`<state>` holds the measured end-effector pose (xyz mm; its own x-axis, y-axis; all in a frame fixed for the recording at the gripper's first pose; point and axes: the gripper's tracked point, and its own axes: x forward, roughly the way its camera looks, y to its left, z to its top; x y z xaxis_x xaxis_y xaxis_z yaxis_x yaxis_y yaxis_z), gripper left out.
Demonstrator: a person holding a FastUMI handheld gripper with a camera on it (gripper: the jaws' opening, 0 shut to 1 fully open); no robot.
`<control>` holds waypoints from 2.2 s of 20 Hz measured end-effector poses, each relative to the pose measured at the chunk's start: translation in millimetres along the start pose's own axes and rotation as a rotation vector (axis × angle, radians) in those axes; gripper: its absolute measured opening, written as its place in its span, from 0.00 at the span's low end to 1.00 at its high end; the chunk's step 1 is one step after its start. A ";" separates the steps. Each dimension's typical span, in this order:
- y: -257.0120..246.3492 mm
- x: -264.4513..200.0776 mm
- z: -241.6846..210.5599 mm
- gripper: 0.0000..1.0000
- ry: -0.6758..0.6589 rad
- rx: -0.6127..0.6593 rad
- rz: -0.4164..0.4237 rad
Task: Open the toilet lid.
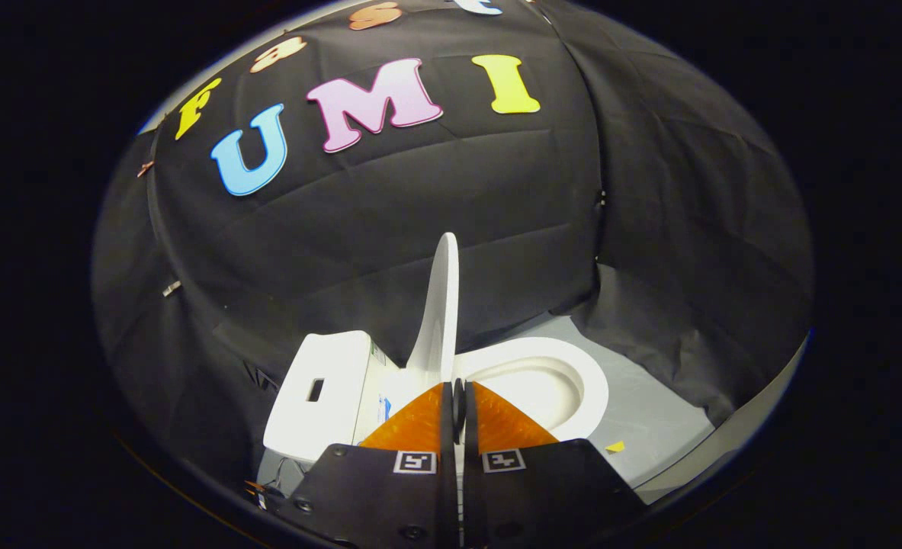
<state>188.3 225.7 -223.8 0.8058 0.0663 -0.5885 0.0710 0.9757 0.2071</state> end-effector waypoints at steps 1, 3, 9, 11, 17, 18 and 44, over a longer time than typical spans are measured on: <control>10.9 -2.0 0.6 0.08 -0.005 -0.016 0.004; 33.8 -6.9 -1.6 0.09 -0.007 -0.043 0.024; 87.4 -13.2 -7.2 0.10 -0.036 -0.155 0.032; 102.4 -15.3 -12.5 0.10 -0.044 -0.185 0.033; 147.8 -17.4 -25.2 0.10 -0.058 -0.275 0.028; 155.0 -18.5 -27.6 0.10 -0.063 -0.293 0.025; 230.8 -19.0 -78.9 0.74 -0.053 -0.465 0.108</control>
<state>143.0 466.1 -226.5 0.8239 0.1734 -0.5396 -0.2754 0.9546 -0.1138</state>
